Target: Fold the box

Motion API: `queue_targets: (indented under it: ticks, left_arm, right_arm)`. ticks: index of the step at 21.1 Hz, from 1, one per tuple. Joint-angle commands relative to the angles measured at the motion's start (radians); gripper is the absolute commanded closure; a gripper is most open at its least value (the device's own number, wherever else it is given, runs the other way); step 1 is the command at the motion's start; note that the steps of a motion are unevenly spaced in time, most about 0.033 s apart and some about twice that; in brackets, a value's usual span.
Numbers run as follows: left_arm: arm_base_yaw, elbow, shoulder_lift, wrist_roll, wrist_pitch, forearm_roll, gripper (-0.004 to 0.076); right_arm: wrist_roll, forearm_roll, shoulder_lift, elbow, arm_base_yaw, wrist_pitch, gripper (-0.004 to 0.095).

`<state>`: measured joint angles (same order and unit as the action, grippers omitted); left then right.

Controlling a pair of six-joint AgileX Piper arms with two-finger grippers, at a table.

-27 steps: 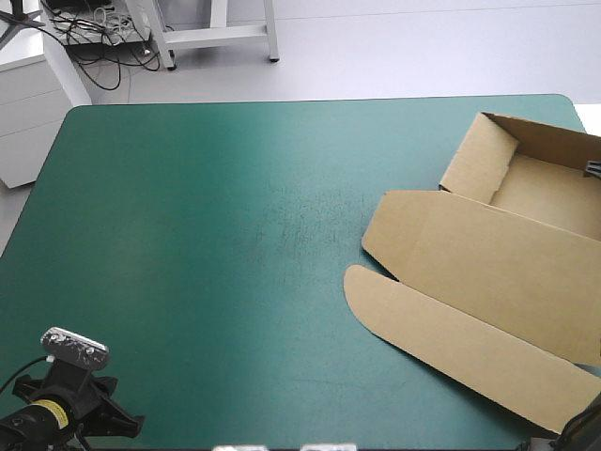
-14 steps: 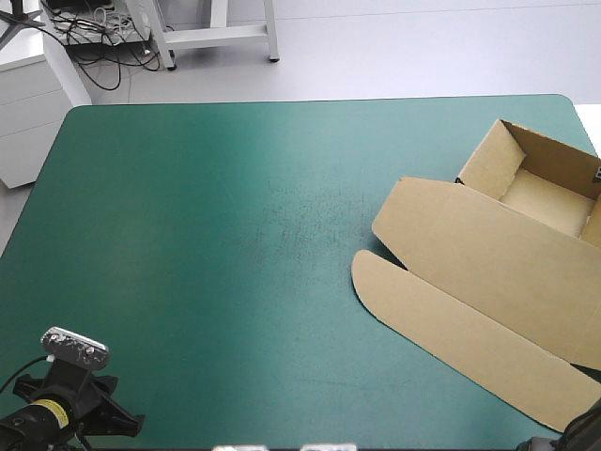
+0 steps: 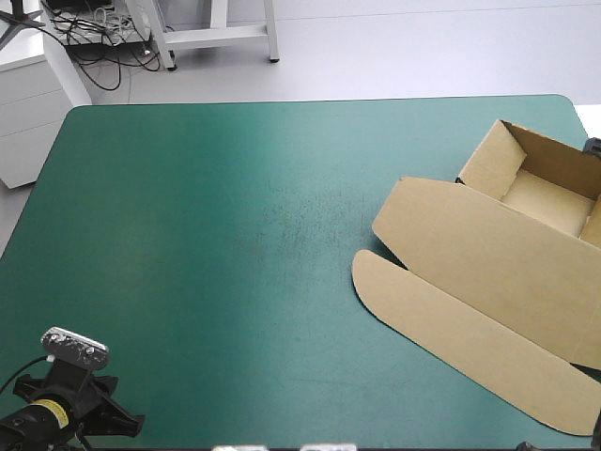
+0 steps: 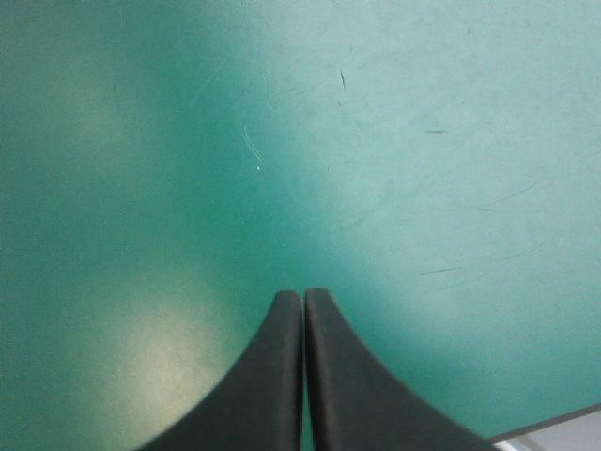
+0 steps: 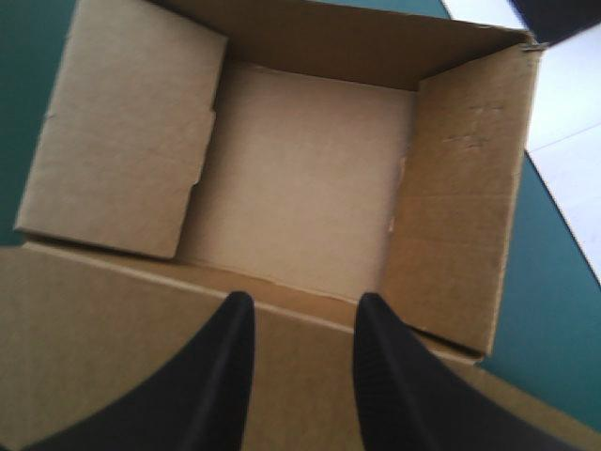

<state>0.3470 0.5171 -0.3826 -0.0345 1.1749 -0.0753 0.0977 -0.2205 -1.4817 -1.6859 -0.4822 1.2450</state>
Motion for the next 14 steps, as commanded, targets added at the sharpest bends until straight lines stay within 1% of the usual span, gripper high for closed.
queue_targets:
  ticks: [1, 2, 5, 6, 7, 8, 10, 14]
  left_arm:
    - [0.004, 0.023, -0.013, -0.010, -0.042, 0.001, 0.0734]
    - [0.004, 0.023, -0.013, -0.010, -0.042, 0.001, 0.0734]
    - [0.004, 0.023, -0.013, -0.010, -0.042, 0.001, 0.0734]
    - [0.004, 0.023, -0.013, -0.010, -0.042, 0.001, 0.0734]
    - [0.004, 0.023, -0.013, -0.010, -0.042, 0.001, 0.0734]
    - [0.004, 0.023, -0.013, -0.010, -0.049, 0.001, 0.0734]
    - [0.004, 0.023, -0.013, -0.010, -0.070, 0.001, 0.0734]
    - [0.004, 0.023, -0.013, -0.010, -0.115, 0.001, 0.0734]
  right_arm:
    - [0.031, 0.013, 0.179, 0.097, 0.066, 0.009, 0.0842]
    - [0.031, 0.029, 0.266, 0.186, 0.108, 0.009, 0.0927]
    - [0.036, 0.022, 0.436, 0.366, 0.200, 0.007, 0.0927]
    - [0.054, 0.012, 0.526, 0.460, 0.238, -0.004, 0.0927]
    - [0.069, 0.010, 0.563, 0.497, 0.250, -0.008, 0.0927]
    - [0.093, 0.006, 0.648, 0.583, 0.269, -0.010, 0.0927]
    - [0.105, 0.006, 0.758, 0.698, 0.272, -0.010, 0.0927]
    - [0.136, 0.006, 0.895, 0.847, 0.272, -0.015, 0.0927]
